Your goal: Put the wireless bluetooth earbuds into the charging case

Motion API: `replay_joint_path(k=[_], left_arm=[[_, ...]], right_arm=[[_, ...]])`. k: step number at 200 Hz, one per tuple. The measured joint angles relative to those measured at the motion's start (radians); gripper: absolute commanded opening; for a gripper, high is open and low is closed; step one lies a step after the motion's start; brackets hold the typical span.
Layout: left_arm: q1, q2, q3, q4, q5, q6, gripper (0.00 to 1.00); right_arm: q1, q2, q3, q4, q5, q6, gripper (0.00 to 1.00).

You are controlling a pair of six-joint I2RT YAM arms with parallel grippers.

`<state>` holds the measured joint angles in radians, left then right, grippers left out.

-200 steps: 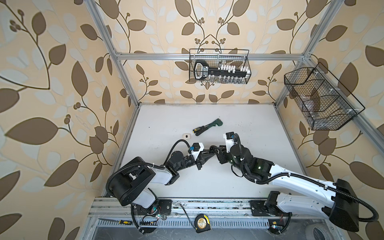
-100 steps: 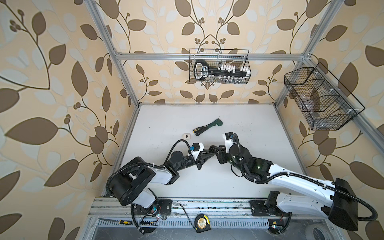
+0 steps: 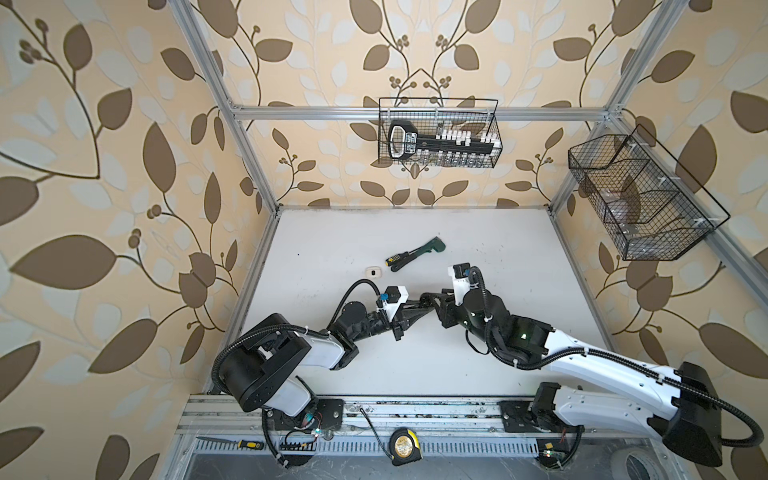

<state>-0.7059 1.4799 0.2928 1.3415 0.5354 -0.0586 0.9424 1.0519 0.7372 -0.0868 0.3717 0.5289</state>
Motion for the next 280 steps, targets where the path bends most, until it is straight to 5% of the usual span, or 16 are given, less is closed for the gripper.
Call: replay_joint_path(k=[77, 246, 280], left_arm=[[-0.002, 0.000, 0.022, 0.009, 0.127, -0.002, 0.00], [0.000, -0.001, 0.023, 0.016, 0.141, -0.003, 0.00], [-0.002, -0.015, 0.005, 0.003, 0.099, 0.000, 0.00]], right_arm=[[-0.167, -0.026, -0.012, 0.003, -0.085, 0.044, 0.41], [-0.177, 0.084, -0.014, 0.049, -0.201, 0.064, 0.41], [-0.156, 0.084, -0.013, 0.088, -0.250, 0.062, 0.34]])
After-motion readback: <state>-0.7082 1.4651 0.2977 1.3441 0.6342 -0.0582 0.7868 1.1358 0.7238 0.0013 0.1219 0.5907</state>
